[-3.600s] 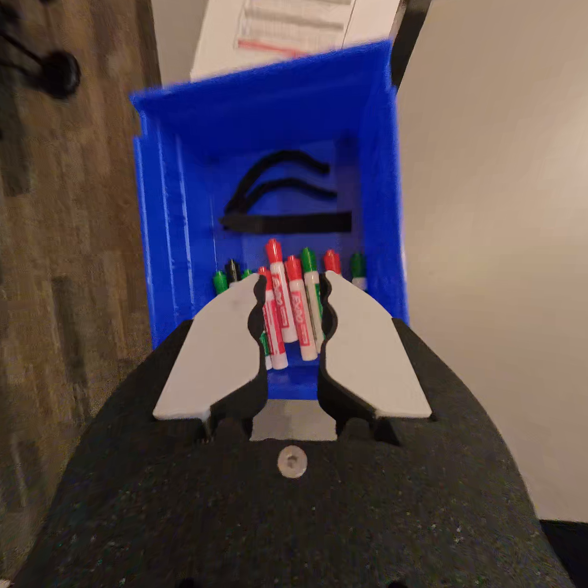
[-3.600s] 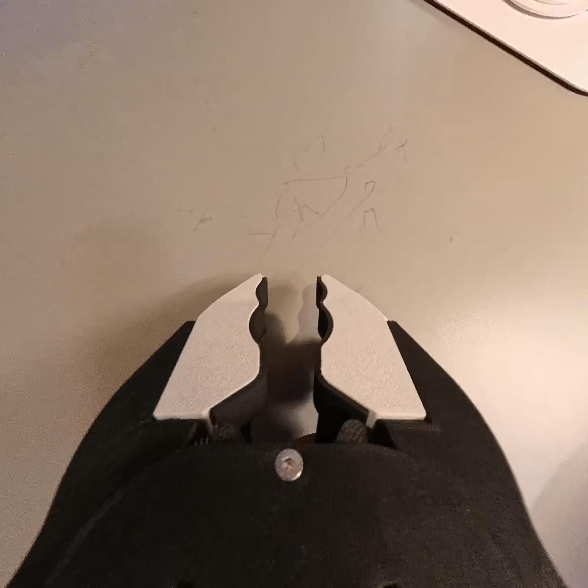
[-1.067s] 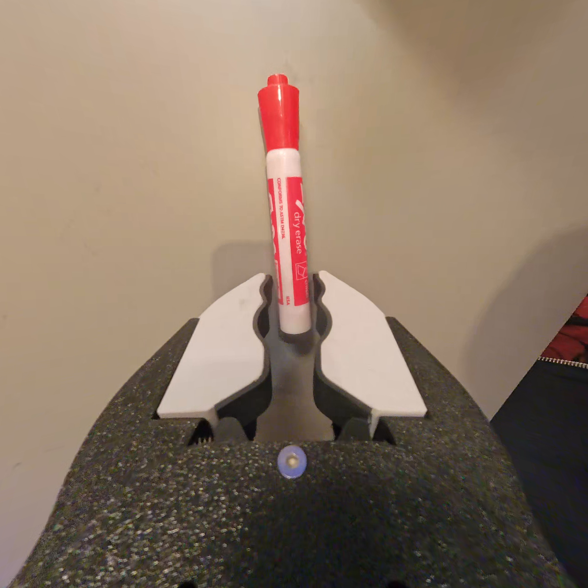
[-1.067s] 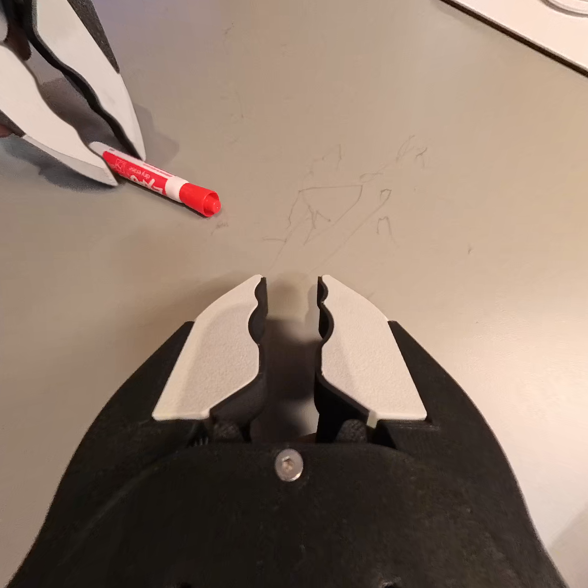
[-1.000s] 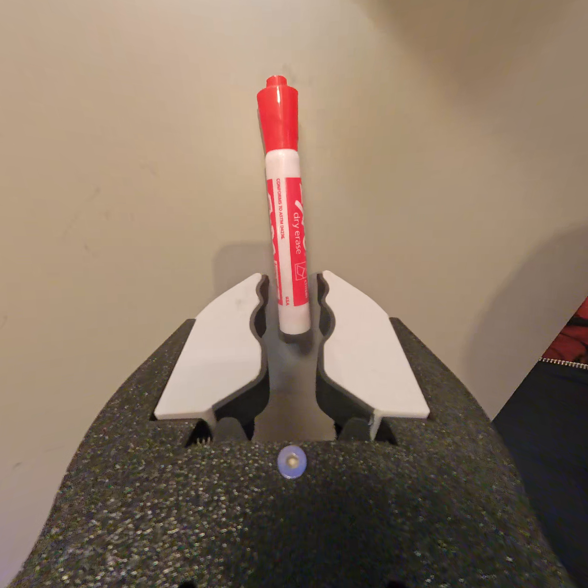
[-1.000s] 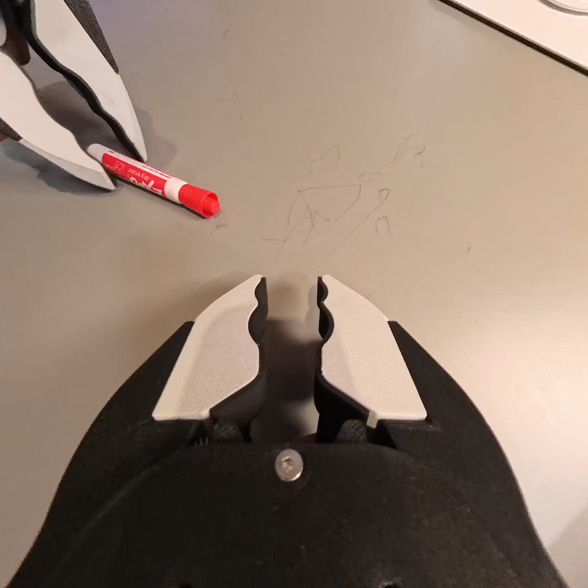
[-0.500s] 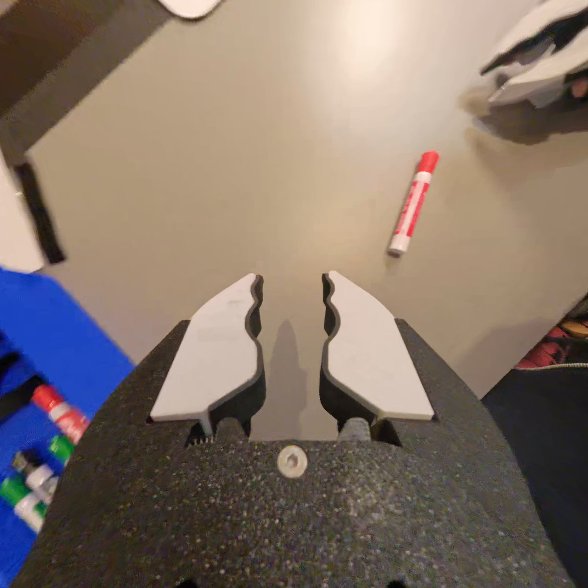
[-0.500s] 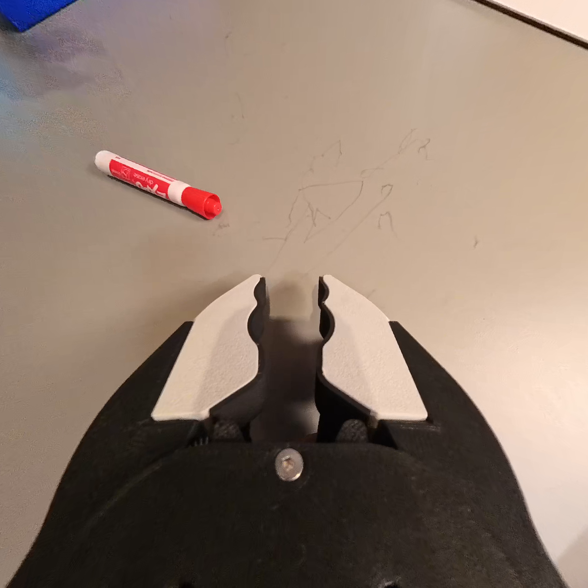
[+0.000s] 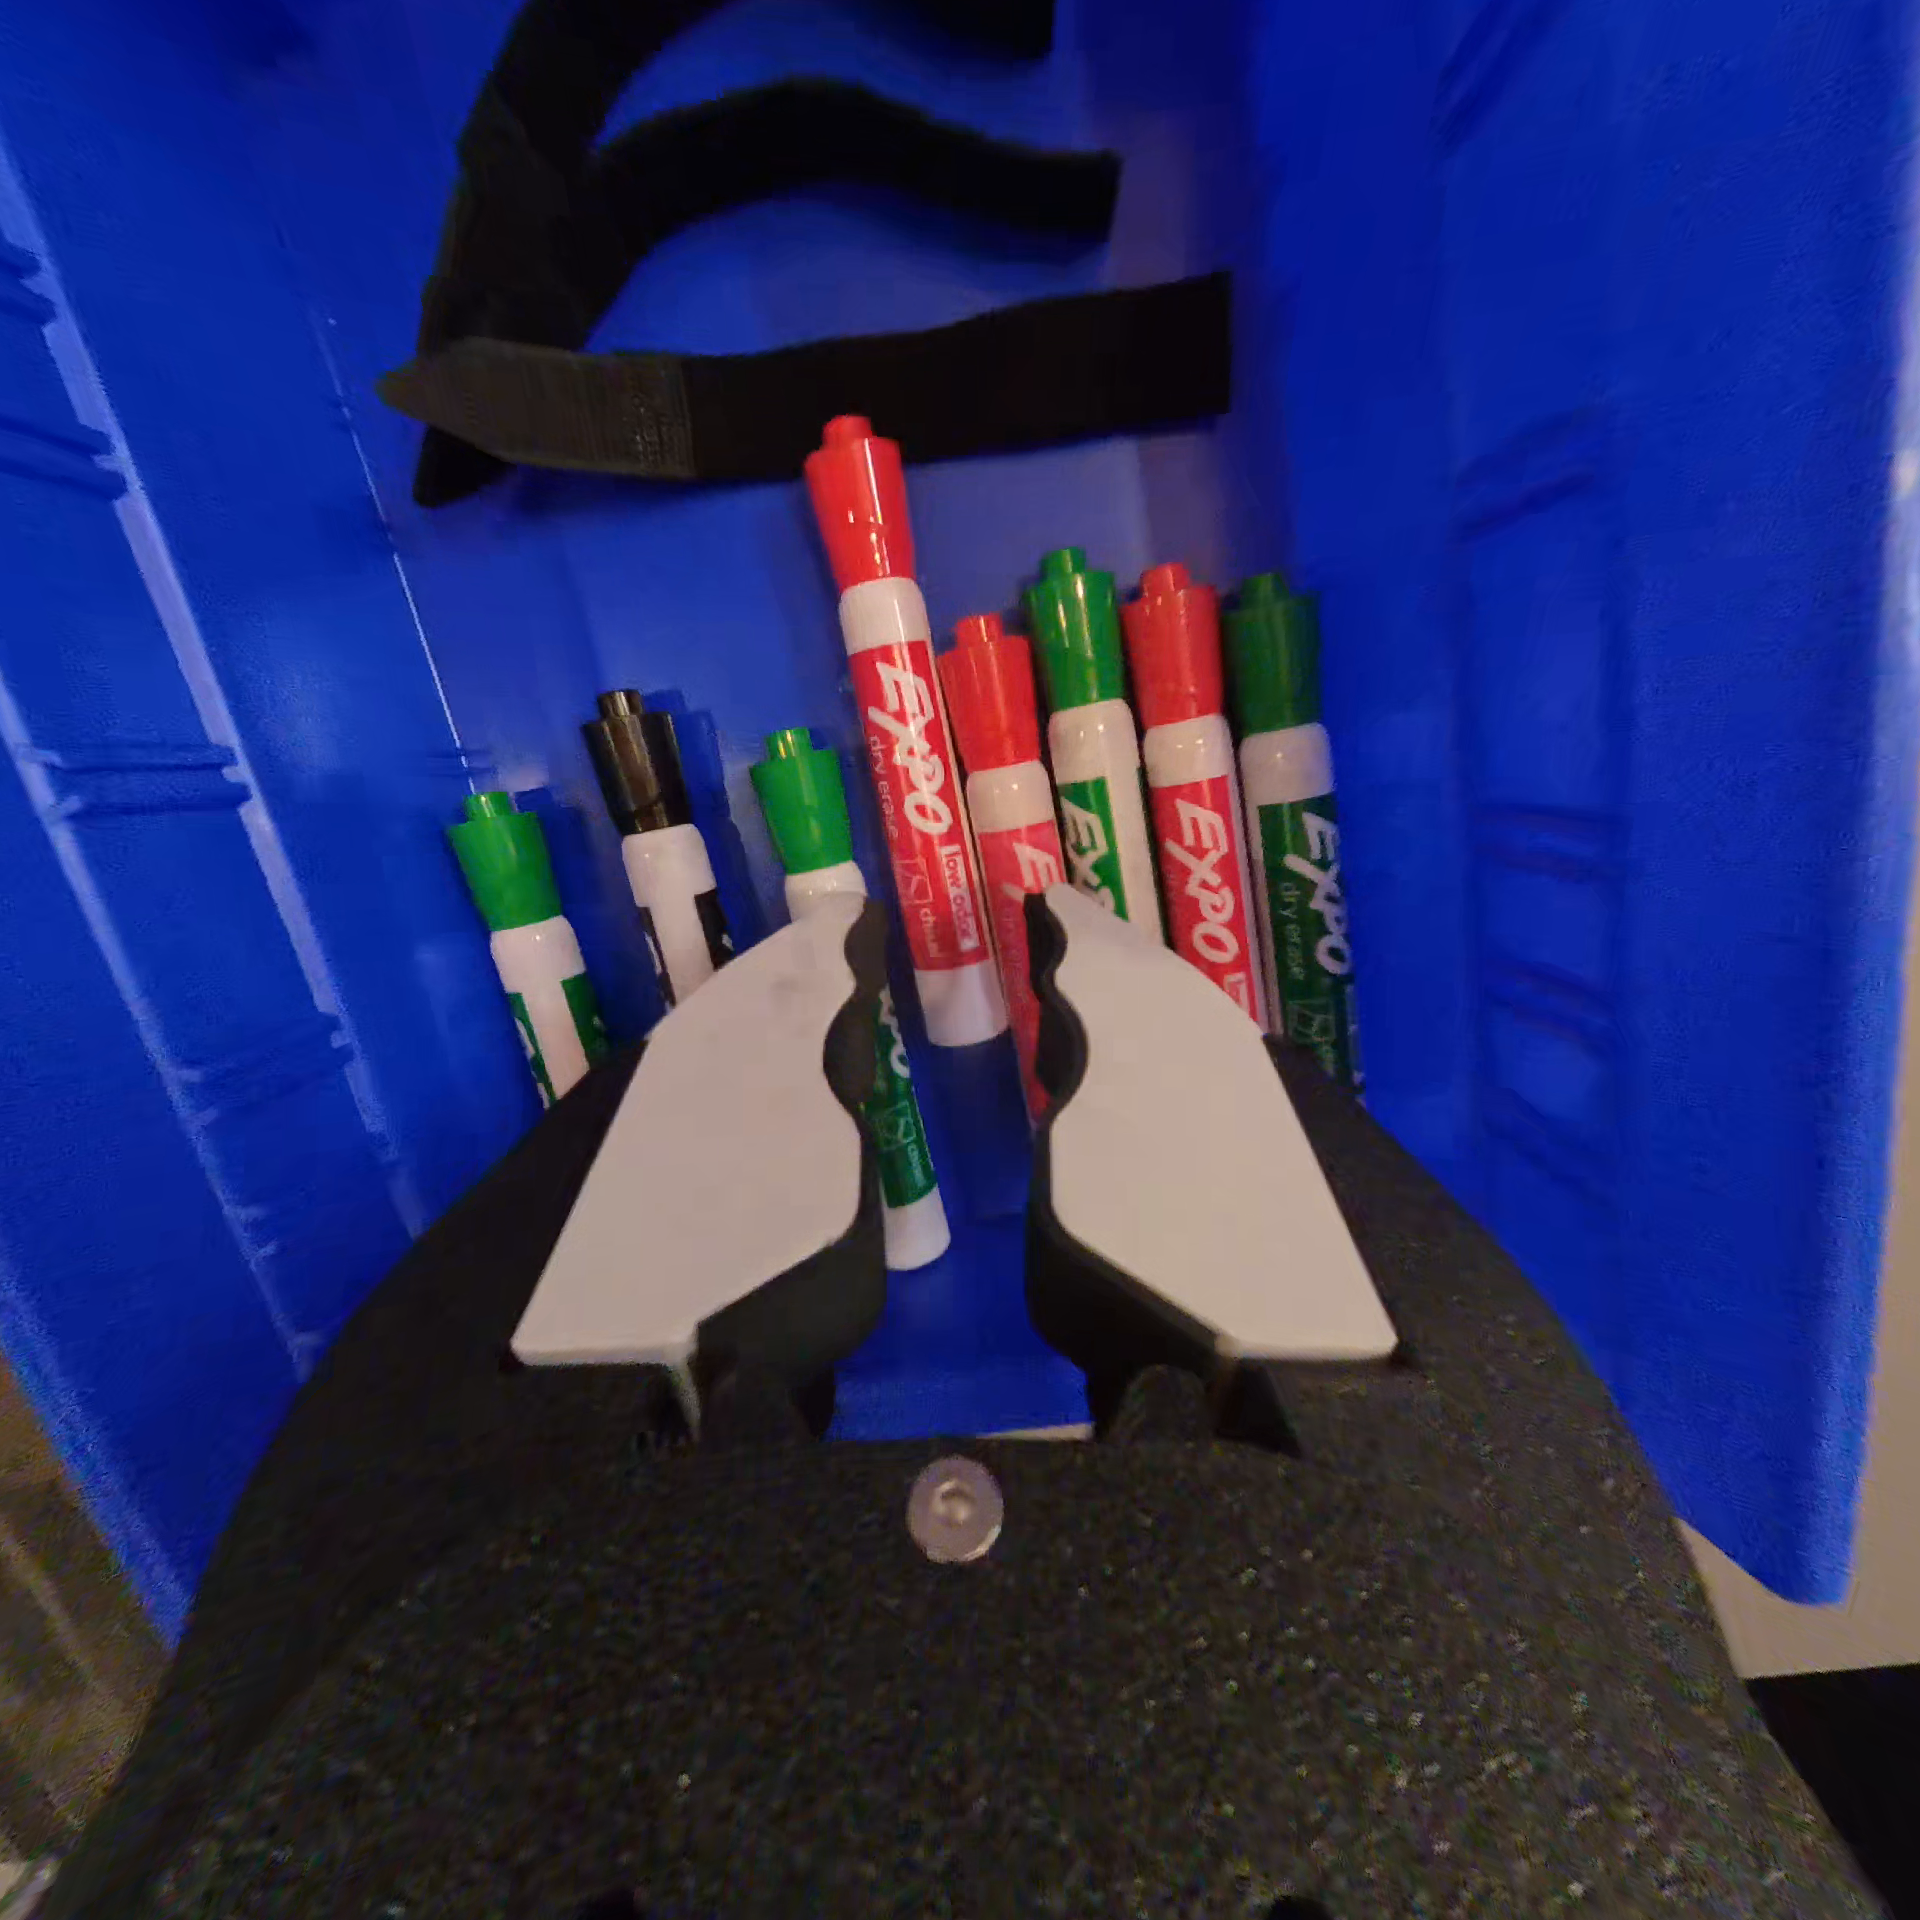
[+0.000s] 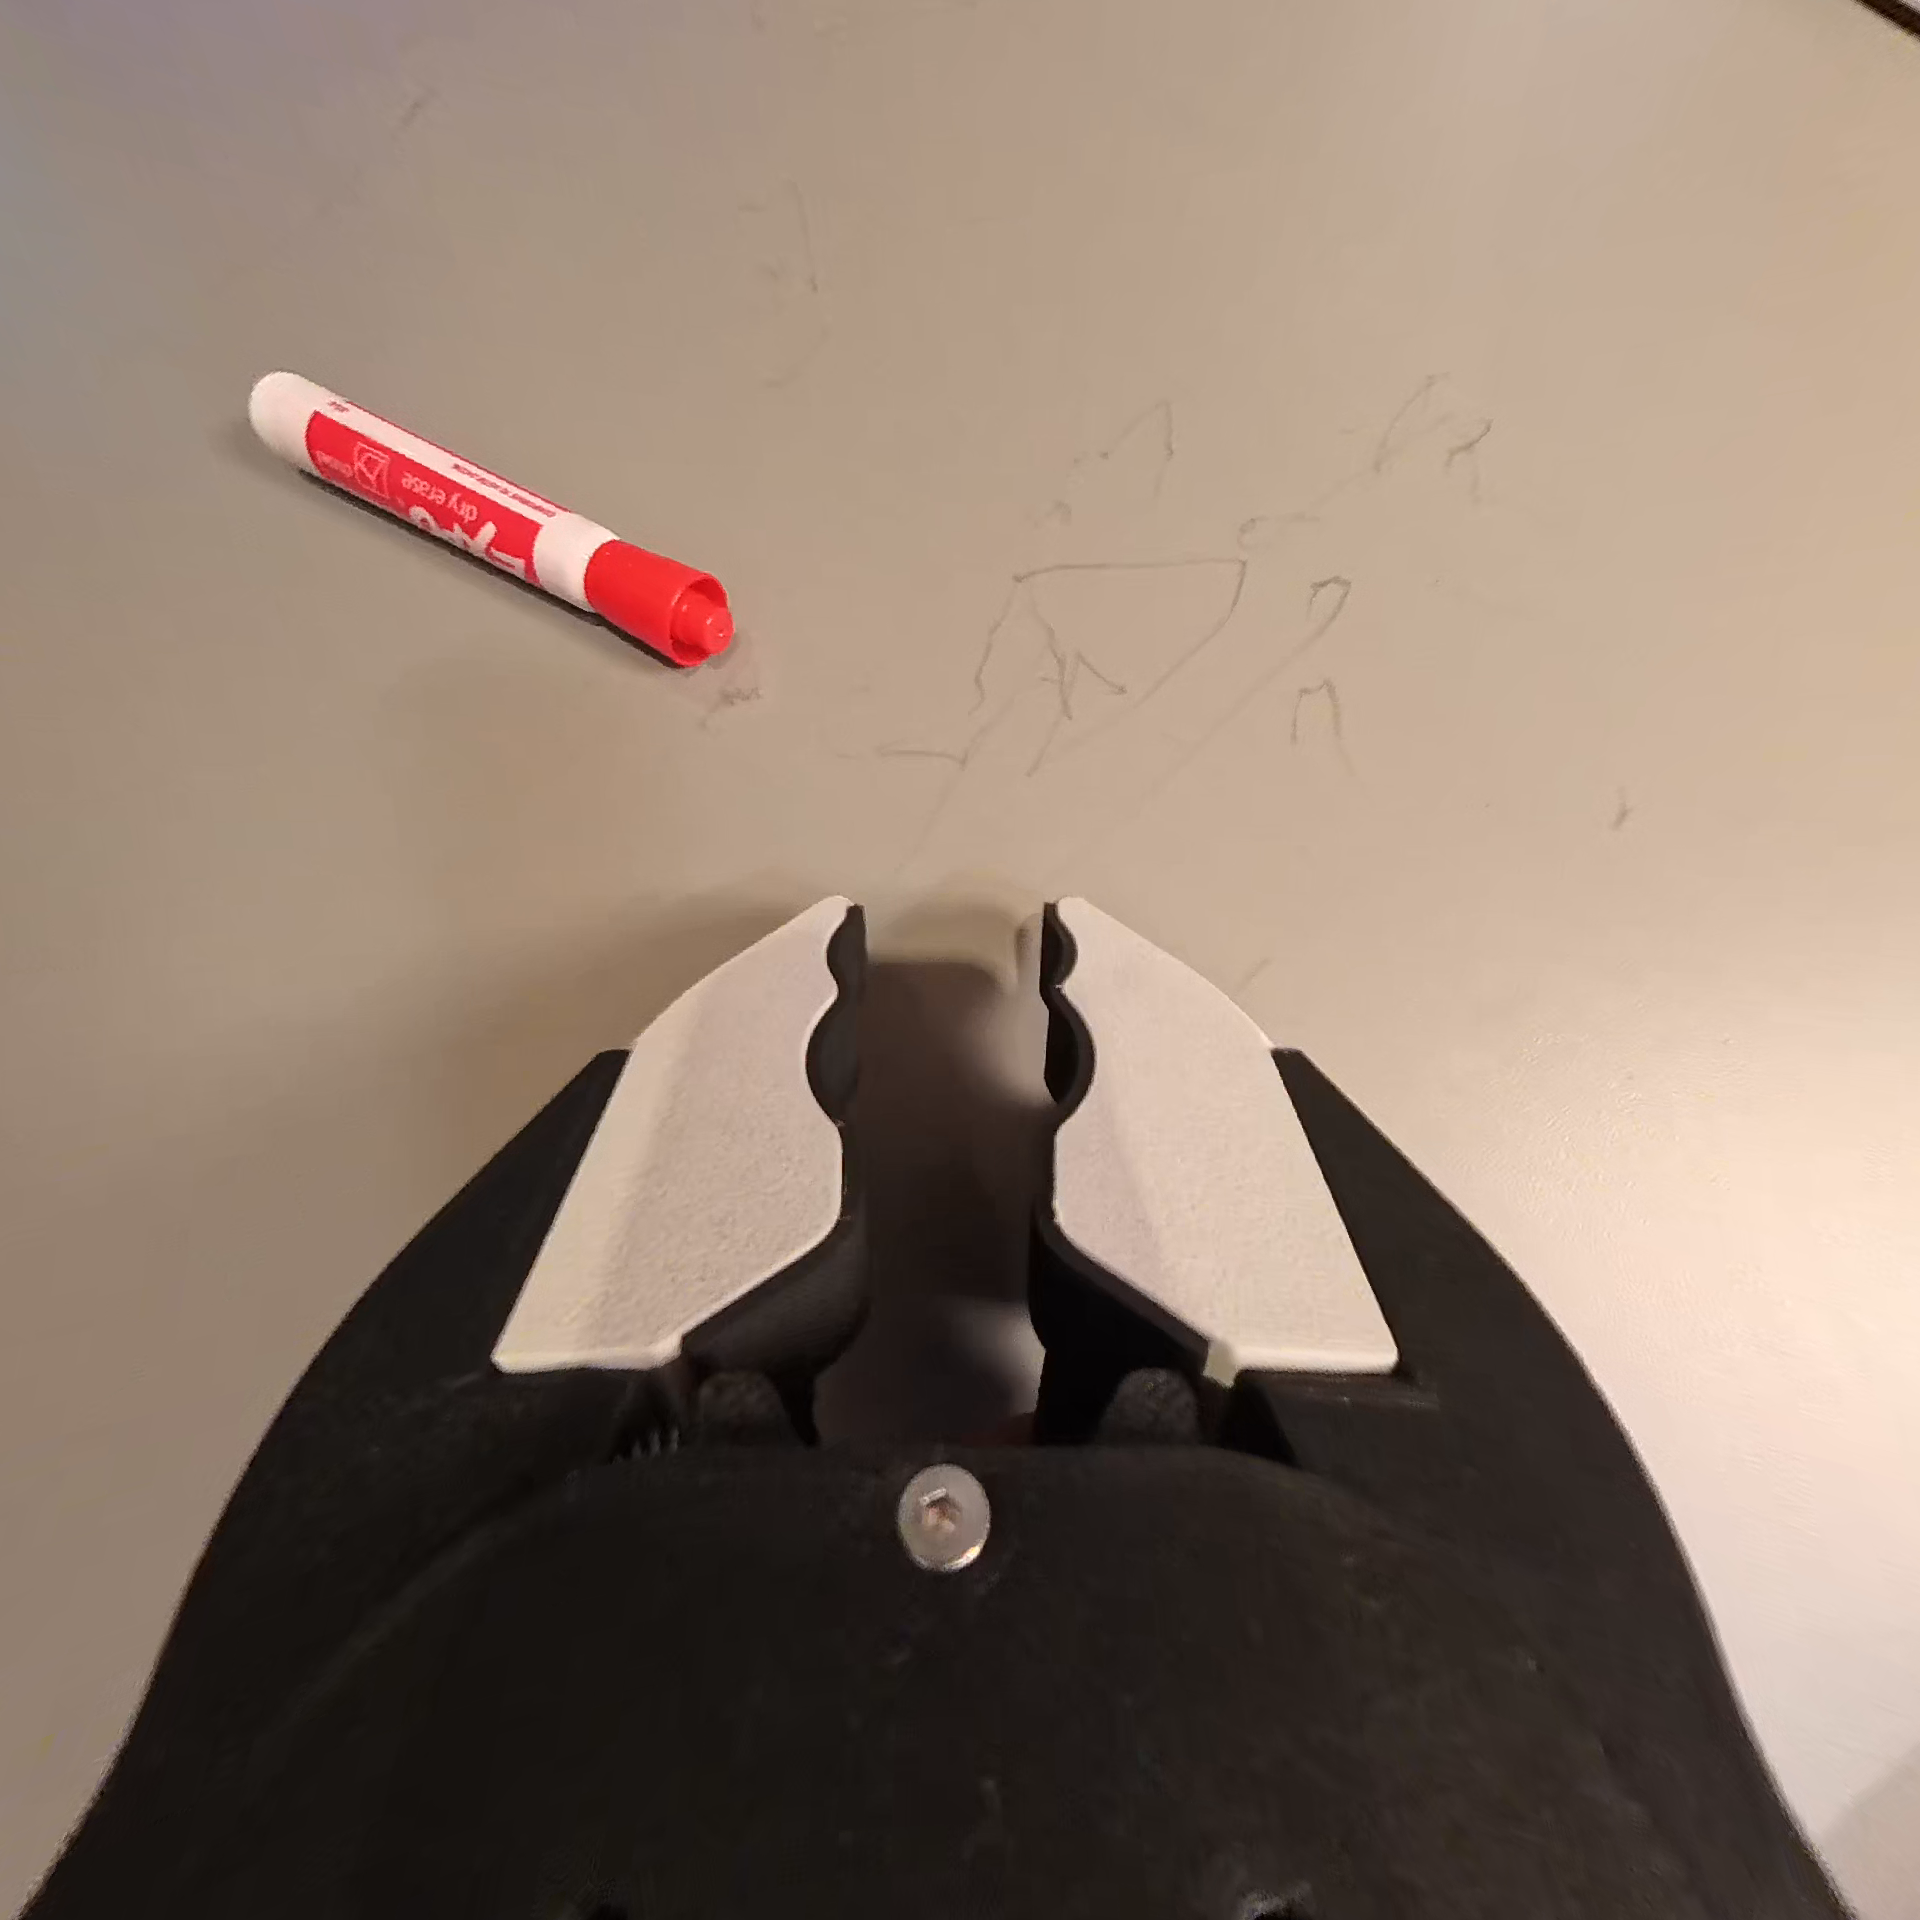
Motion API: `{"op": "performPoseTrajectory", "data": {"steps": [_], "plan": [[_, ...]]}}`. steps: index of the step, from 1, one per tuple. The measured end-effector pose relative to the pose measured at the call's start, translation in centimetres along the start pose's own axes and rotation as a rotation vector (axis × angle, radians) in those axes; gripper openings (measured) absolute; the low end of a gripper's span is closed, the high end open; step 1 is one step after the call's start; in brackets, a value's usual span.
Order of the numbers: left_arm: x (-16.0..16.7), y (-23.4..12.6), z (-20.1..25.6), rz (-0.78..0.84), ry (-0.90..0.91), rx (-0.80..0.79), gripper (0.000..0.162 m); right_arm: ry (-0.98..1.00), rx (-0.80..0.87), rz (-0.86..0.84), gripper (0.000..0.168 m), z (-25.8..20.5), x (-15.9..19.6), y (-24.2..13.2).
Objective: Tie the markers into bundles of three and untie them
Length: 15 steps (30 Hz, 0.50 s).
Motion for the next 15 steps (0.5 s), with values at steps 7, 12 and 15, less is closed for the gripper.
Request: {"op": "performPoseTrajectory", "data": {"steps": [7,12,15], "plan": [[-0.2,3.0,-0.3,-0.047,0.034,0.0,0.018,-0.001,0.021,-0.015,0.033,0.0,0.0,0.2],[0.0,4.0,-0.8,-0.067,0.032,0.014,0.019,0.007,0.016,-0.01,0.032,0.1,0.0,0.1],[0.1,3.9,-0.8,-0.061,0.023,0.029,0.019,0.01,0.012,-0.003,0.033,0.1,0.0,0.0]]}}
Point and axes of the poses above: each gripper's, where its closed fingertips meet, y out along the fingers, x out of its underside, z = x × y across the jaws, the point moved 8 cm from there along -y, back along the fingers, and after that the axes turned 15 degrees about -x, right-handed, at the moved point
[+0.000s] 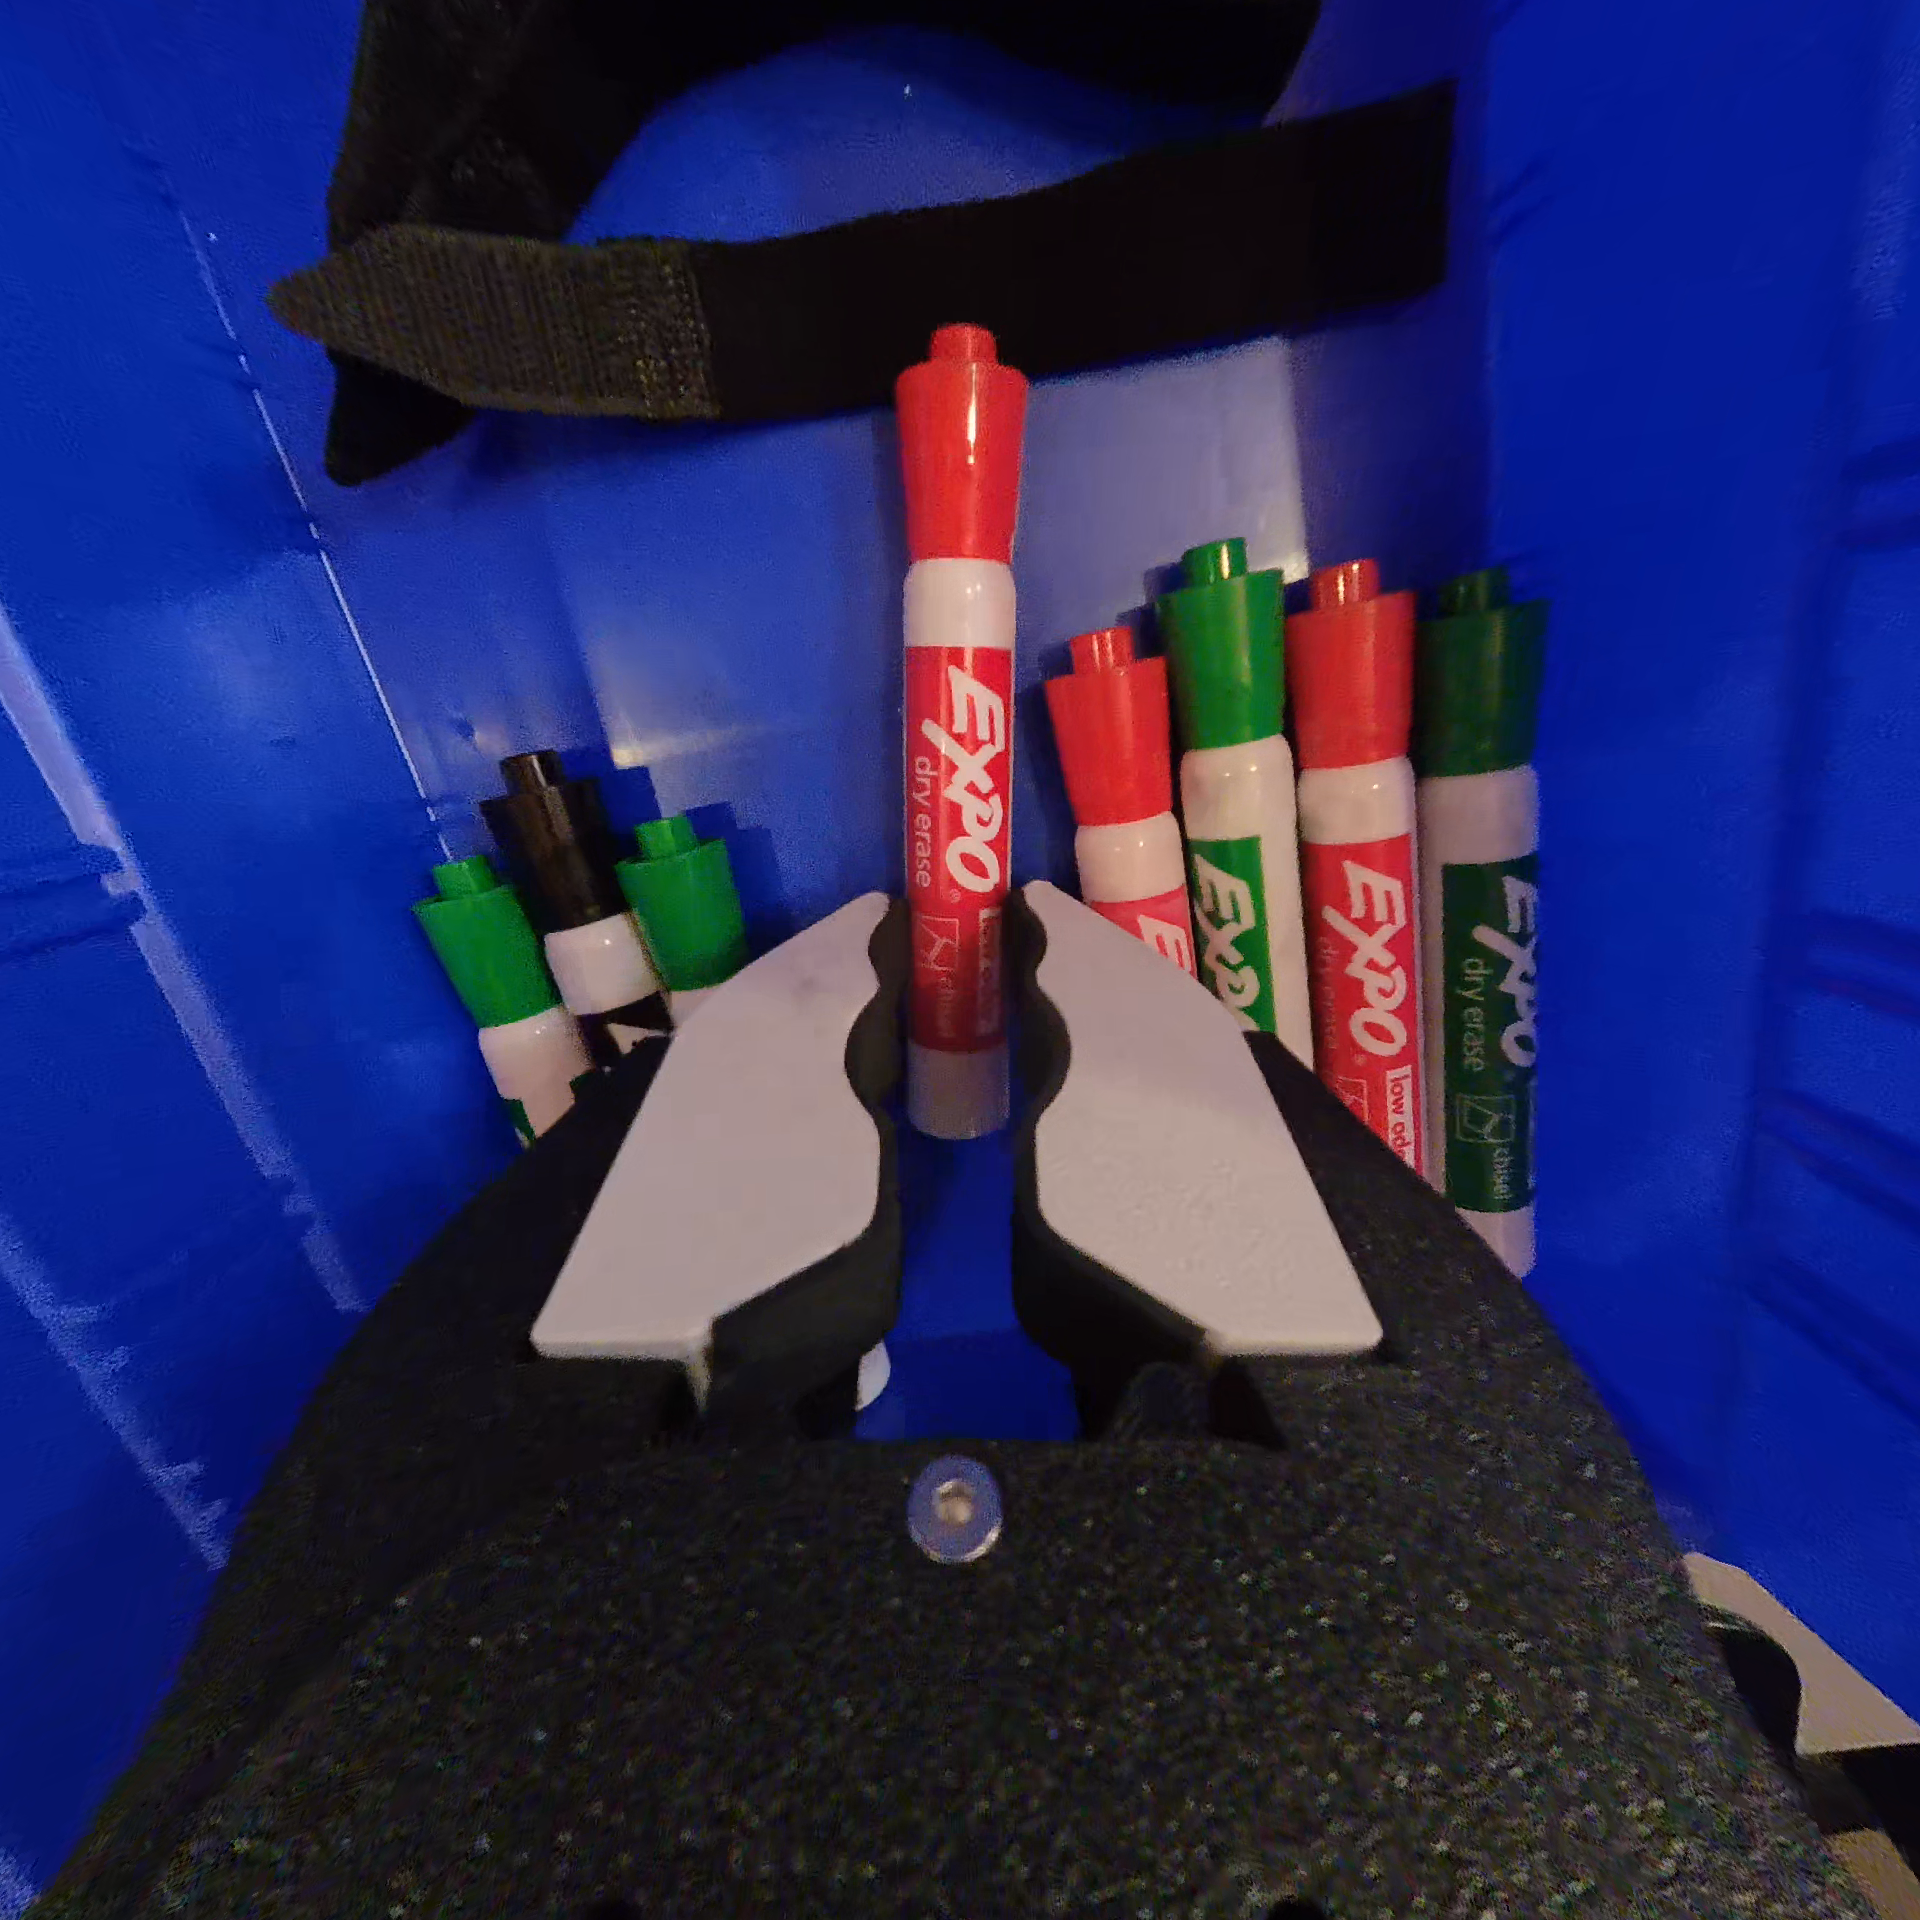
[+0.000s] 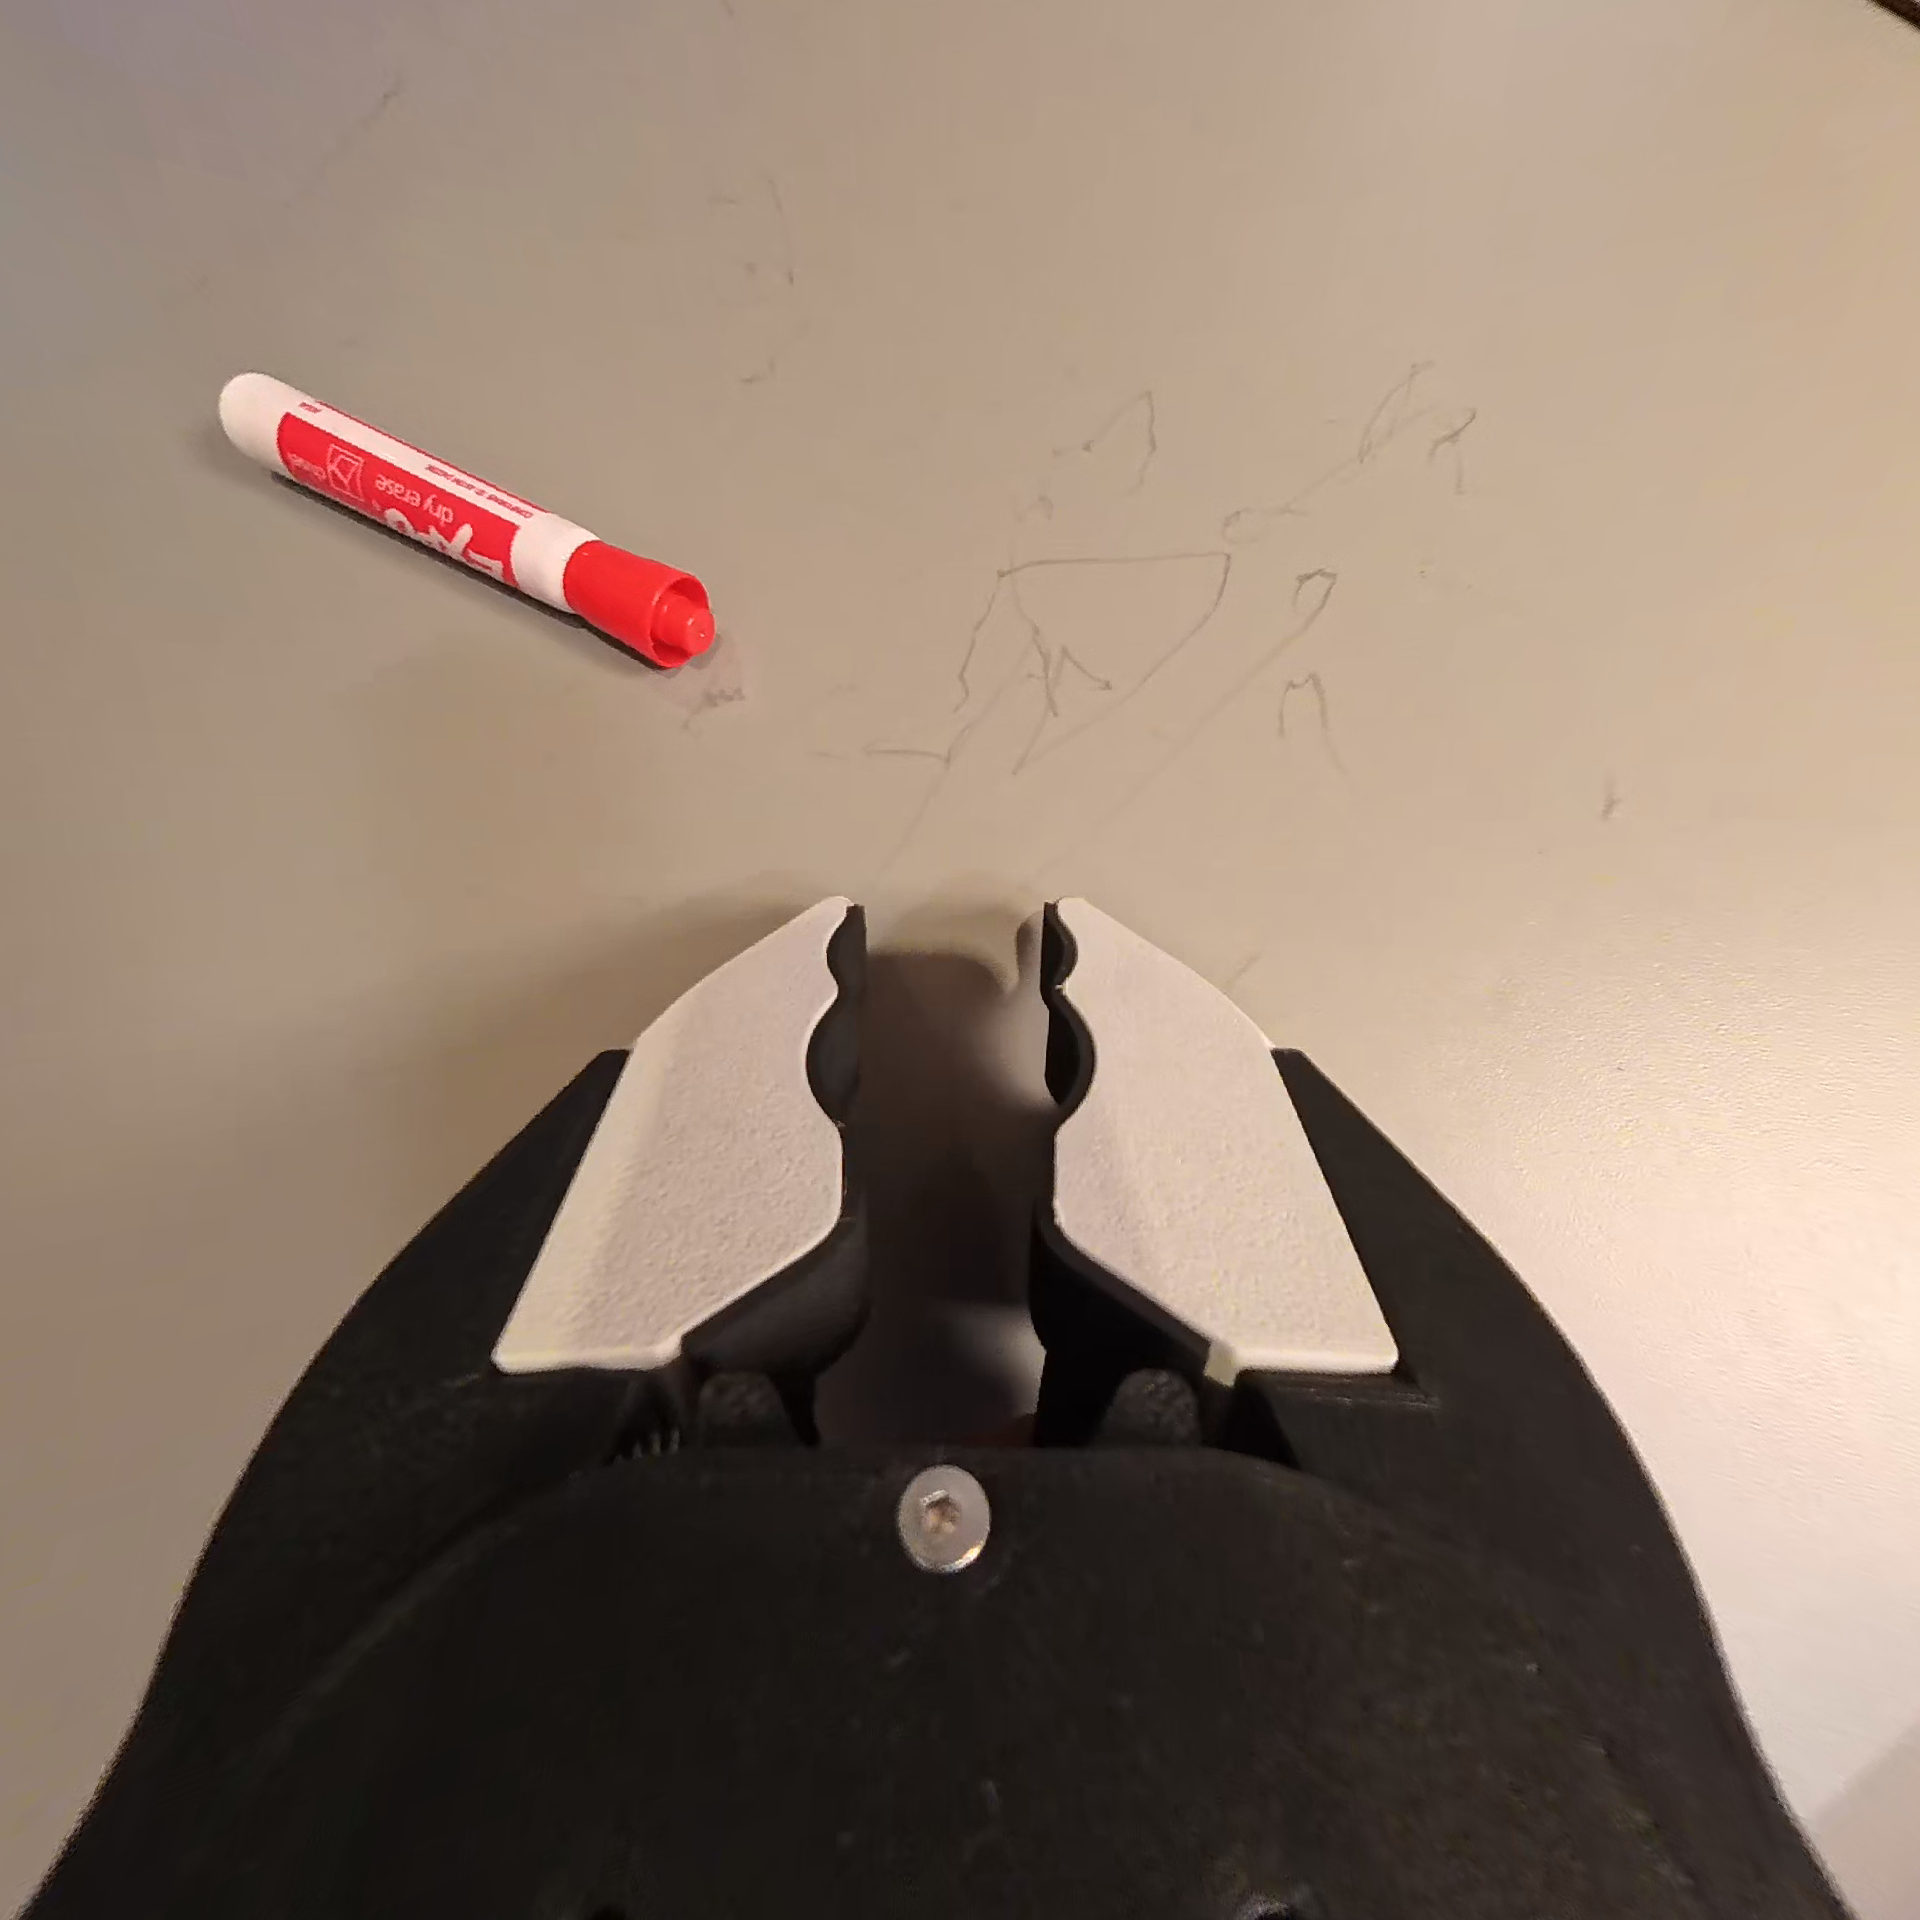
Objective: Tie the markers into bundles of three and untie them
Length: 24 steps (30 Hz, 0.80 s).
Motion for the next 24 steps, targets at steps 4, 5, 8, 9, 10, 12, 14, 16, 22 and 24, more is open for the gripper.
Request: {"op": "performPoseTrajectory", "data": {"steps": [4,5,8,9,10,12,14,16,22,24], "plan": [[0.2,-2.0,-0.9,0.069,-0.052,-0.005,0.019,0.001,-0.012,0.01,0.033,0.0,0.0,-0.1],[0.2,-3.1,-1.3,0.098,-0.07,-0.009,0.019,0.003,-0.015,0.011,0.033,0.0,0.0,-0.1],[-0.6,-7.7,-1.3,0.2,-0.066,-0.026,0.019,0.006,-0.03,0.011,0.033,0.1,0.0,-0.1],[-1.2,-9.5,-0.5,0.243,-0.045,-0.021,0.019,0.006,-0.034,0.011,0.033,0.1,0.0,-0.1],[-2.0,-11.3,0.9,0.289,-0.014,0.001,0.019,0.006,-0.037,0.01,0.033,0.1,0.0,-0.1],[-3.7,-14.4,5.5,0.376,0.092,0.089,0.019,-0.001,-0.044,0.007,0.033,0.0,-0.1,0.0],[-5.2,-16.2,11.7,0.415,0.237,0.213,0.018,-0.014,-0.046,0.003,0.034,-0.1,-0.1,0.0],[-6.1,-16.6,18.6,0.401,0.386,0.348,0.018,-0.027,-0.044,0.012,0.034,-0.2,0.0,-0.1],[-6.7,-13.4,32.7,0.257,0.645,0.593,0.019,-0.038,-0.028,0.067,0.034,-0.5,0.3,-1.0],[-6.7,-12.0,34.4,0.215,0.687,0.582,0.019,-0.038,-0.031,0.08,0.033,-0.5,0.4,-1.2]]}}
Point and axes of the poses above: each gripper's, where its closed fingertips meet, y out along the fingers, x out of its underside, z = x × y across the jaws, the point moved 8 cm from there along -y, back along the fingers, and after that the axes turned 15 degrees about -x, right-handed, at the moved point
